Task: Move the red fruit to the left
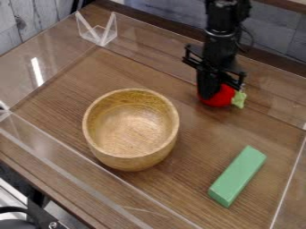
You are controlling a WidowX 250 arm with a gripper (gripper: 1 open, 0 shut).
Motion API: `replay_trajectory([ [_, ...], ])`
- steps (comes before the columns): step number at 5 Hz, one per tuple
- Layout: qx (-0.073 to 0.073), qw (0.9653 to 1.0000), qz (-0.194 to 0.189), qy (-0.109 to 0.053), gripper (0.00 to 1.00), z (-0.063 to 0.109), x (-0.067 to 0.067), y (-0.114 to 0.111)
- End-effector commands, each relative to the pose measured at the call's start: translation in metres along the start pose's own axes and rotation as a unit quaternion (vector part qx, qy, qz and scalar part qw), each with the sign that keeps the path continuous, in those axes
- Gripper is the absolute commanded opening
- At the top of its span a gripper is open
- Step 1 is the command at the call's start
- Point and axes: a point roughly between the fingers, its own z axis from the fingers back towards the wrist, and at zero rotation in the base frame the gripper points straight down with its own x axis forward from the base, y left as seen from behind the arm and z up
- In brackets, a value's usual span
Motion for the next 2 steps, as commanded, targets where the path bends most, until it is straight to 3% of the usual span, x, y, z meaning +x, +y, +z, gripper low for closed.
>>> replay_trajectory([
  [1,0.002,0.9997,-0.013,-0.020,1.00,0.0111,0.0140,0.0057],
  [2,0.000,0.9995,-0.026,-0.018,1.00,0.0087,0.0212,0.0042],
])
